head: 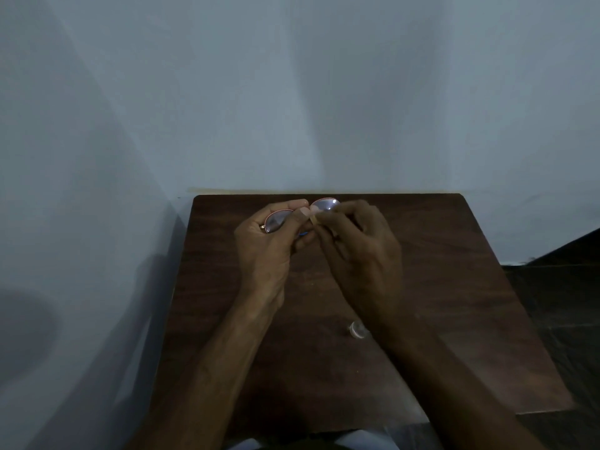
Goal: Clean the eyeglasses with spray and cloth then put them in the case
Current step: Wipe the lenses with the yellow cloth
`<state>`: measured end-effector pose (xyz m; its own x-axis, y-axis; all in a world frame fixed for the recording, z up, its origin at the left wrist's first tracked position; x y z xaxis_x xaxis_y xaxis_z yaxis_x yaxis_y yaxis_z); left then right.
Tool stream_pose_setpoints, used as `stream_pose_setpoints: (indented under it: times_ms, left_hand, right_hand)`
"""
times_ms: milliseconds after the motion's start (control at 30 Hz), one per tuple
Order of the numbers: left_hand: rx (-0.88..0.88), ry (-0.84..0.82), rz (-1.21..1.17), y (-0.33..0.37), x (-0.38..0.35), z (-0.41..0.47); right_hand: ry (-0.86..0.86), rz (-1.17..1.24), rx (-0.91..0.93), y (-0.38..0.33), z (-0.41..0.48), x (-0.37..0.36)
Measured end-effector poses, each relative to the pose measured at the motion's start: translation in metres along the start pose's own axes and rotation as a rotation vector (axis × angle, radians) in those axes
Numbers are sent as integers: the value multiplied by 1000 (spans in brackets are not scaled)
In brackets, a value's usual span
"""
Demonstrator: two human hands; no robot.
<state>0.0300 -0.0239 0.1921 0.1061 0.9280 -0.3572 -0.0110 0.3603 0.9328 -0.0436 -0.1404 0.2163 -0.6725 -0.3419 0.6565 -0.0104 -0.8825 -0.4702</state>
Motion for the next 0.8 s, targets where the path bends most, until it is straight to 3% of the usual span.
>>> stream_pose_setpoints:
  times_ms: [133, 333, 500, 667, 800]
  left_hand:
    - [13, 6, -37, -2, 5, -1]
    - [18, 9, -26, 1, 4, -1]
    - [-7, -13, -26, 1, 4, -2]
    - [0, -15, -17, 2, 0, -6]
    - [24, -28, -13, -4, 0, -11]
  right_hand:
    - [39, -9, -91, 15, 17, 4]
    - [-70, -8, 0, -1, -4, -1]
    - [80, 7, -109, 13, 20, 10]
    - [-46, 60, -29, -8, 1, 3]
    - [58, 21, -116, 9, 18, 11]
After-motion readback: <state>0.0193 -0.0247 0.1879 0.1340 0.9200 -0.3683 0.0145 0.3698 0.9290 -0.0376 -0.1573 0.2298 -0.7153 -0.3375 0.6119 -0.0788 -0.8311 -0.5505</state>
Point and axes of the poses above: each hand's wrist, its own z-axis towards the middle knuckle, its own x-axis out of the back of the hand, y = z × x, the point moved 3 cm from there along z, towards the middle knuckle, and after that the axes turned 9 degrees about -x, right-handed, at the moved point
